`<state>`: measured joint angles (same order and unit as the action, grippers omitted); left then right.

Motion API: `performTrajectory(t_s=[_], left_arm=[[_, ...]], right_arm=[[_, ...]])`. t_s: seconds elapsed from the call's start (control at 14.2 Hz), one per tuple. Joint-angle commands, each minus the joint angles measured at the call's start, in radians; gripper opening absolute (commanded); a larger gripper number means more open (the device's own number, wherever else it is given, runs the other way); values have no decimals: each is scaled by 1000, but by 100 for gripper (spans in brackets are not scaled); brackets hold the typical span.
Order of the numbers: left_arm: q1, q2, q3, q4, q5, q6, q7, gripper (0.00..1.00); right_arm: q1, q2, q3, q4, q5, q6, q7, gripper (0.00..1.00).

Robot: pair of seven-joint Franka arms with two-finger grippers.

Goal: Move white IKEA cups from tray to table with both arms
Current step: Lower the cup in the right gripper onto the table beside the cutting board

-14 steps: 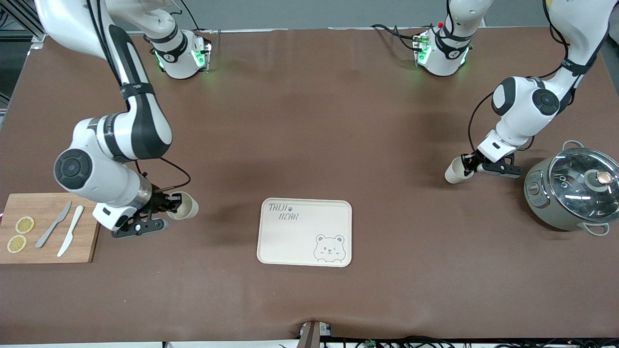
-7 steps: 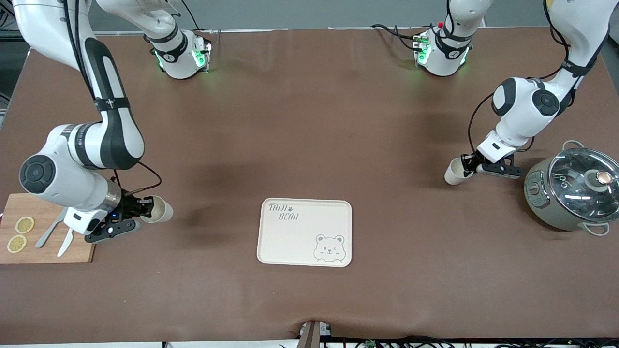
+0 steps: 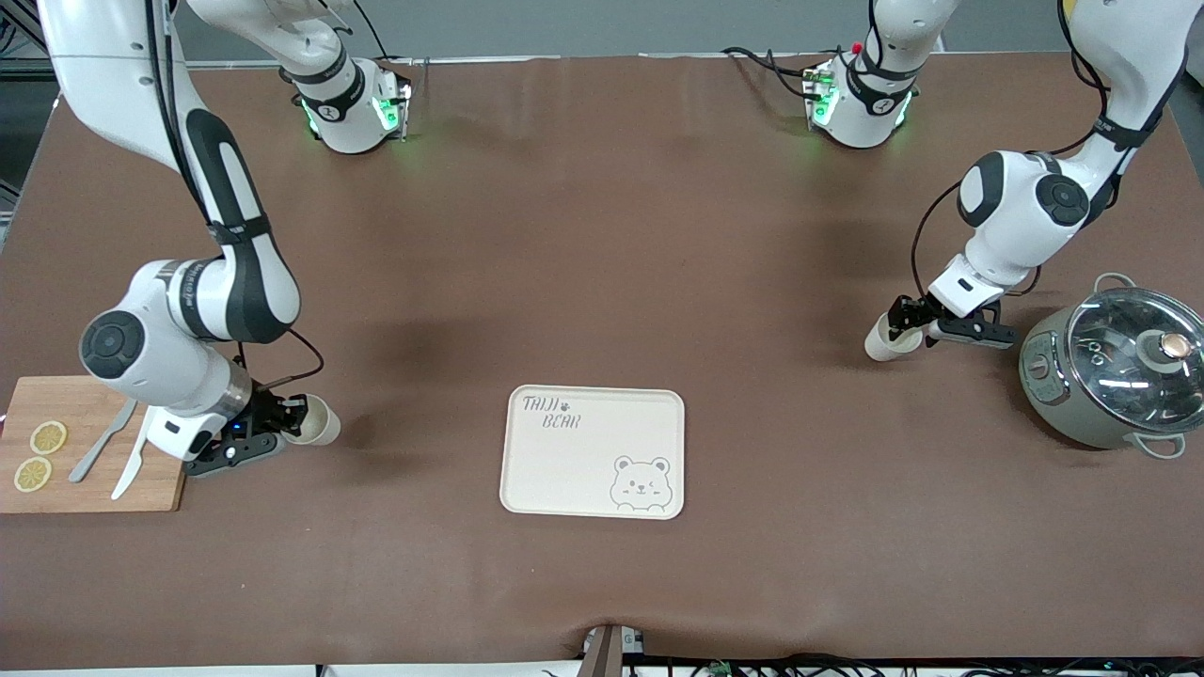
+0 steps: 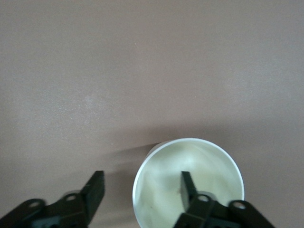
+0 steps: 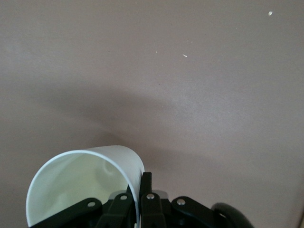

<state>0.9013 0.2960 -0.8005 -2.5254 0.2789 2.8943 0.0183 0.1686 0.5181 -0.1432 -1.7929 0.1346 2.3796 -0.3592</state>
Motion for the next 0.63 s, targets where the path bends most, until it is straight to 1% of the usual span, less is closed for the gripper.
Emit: performTrajectory(t_s=[0.0,0.21,0.28,0.49,0.56], left_arm=[[15,0,-3,2,32,11,3,100],[16,-15,1,19,32,-7,-1,100],[16,-33,1,33,32,-42,-3,100],[15,-69,-9,144,32,-252,-14,100],[15,-70,-26,178,31,-303,-29,100]], right_arm=[[-15,26,17,-16,7,67,-17,0],[-14,51,20,-16,8,104,-15,0],[-17,59,24,-16,8,108,-17,0],[-18,63,27,-16,8,119,-15,0],[-18,63,27,-16,8,119,-15,0]])
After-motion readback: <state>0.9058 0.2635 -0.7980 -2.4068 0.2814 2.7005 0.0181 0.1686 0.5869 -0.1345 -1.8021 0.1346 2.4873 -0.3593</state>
